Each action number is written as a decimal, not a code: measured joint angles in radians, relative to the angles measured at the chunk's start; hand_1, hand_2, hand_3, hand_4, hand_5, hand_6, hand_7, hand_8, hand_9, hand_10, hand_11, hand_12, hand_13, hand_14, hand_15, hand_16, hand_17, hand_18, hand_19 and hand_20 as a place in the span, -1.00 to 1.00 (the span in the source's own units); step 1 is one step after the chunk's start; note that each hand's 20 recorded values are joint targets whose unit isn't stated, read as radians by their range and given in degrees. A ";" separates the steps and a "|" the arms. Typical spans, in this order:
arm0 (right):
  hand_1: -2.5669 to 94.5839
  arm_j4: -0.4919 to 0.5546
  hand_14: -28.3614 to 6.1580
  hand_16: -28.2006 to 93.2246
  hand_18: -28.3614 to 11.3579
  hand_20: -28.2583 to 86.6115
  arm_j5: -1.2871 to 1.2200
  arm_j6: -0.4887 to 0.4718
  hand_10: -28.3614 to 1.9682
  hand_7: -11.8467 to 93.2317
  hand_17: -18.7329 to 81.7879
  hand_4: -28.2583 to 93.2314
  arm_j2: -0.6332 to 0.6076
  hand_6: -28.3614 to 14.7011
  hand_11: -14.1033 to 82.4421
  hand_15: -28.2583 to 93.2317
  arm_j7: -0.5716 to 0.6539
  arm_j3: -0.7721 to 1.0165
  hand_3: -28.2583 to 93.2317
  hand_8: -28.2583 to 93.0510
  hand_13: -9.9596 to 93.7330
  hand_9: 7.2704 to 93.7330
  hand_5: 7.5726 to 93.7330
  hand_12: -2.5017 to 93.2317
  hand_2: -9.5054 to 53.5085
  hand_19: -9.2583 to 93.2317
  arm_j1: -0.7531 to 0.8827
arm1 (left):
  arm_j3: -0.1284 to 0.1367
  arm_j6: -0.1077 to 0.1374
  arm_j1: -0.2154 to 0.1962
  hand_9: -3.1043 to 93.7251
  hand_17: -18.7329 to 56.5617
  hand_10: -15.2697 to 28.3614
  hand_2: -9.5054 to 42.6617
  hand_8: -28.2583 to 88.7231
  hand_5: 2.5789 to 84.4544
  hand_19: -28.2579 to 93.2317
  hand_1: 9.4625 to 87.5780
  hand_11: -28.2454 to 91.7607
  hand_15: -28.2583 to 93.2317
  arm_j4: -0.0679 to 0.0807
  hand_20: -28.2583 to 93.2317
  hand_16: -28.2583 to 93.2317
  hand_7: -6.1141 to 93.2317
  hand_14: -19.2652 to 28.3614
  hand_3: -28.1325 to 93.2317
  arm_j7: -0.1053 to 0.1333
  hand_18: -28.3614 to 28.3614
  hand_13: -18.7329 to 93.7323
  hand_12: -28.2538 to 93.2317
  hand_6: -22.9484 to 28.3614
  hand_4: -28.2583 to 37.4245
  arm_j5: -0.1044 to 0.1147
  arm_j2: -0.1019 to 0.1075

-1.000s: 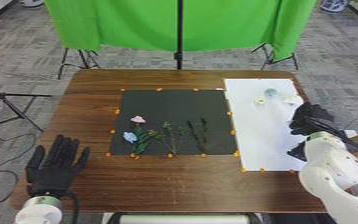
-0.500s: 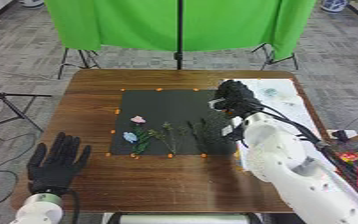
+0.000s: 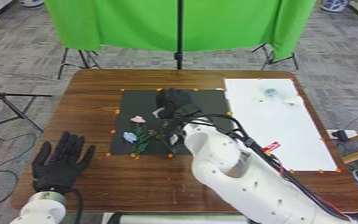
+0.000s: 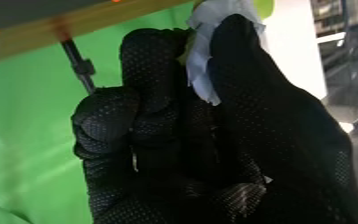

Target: Arrange flowers

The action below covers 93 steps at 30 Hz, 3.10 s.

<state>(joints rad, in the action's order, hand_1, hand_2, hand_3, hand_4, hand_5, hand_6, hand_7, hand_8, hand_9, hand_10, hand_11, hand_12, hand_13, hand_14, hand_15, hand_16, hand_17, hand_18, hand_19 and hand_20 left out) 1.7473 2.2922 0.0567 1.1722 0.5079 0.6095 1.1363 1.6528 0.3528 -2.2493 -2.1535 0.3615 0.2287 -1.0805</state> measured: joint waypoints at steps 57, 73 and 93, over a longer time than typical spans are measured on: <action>0.24 -0.020 0.11 0.04 -0.64 0.08 0.006 -0.186 -0.25 -0.48 0.08 -1.00 0.032 0.14 -0.46 0.19 -0.021 0.008 0.65 -0.72 0.31 0.11 0.08 -0.64 -1.00 0.81 0.053 | 0.000 0.037 0.021 -0.06 -0.63 0.38 0.08 -0.72 0.06 0.14 -0.55 0.07 0.28 0.004 -0.27 -0.69 -0.41 0.42 0.68 -0.029 0.50 -0.08 -0.33 0.16 -1.00 -0.006 0.005; -0.03 0.061 -0.36 -0.24 -0.73 0.00 -0.089 -0.206 -0.54 -0.55 -0.05 -0.98 0.017 -0.04 -0.50 0.33 0.007 0.183 0.77 -0.69 0.10 -0.17 -0.17 -0.63 -1.00 0.74 0.107 | 0.006 0.029 0.011 -0.06 -0.63 0.37 0.07 -0.72 0.07 0.14 -0.54 0.07 0.29 0.004 -0.27 -0.69 -0.40 0.42 0.68 -0.014 0.50 -0.08 -0.33 0.15 -1.00 -0.005 0.003; 0.07 -0.044 -0.35 -0.32 -0.65 -0.18 -0.143 -0.106 -0.42 -0.47 -0.18 -0.99 -0.304 0.05 -0.43 0.20 0.216 0.528 0.80 -0.71 -0.03 -0.13 -0.06 -0.63 -1.00 0.49 0.153 | 0.028 0.006 -0.054 -0.06 -0.63 0.37 0.07 -0.72 0.07 0.14 -0.53 0.06 0.28 -0.020 -0.26 -0.68 -0.41 0.41 0.67 0.027 0.50 -0.07 -0.33 0.15 -1.00 -0.002 -0.001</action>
<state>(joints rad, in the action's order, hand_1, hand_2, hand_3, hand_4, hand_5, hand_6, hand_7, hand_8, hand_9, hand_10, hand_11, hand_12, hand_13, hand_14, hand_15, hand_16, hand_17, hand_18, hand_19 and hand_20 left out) 1.7034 2.1494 -0.0495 0.8683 0.7243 1.1376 1.2894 1.6805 0.3588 -2.3036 -2.1730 0.3885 0.2269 -1.0814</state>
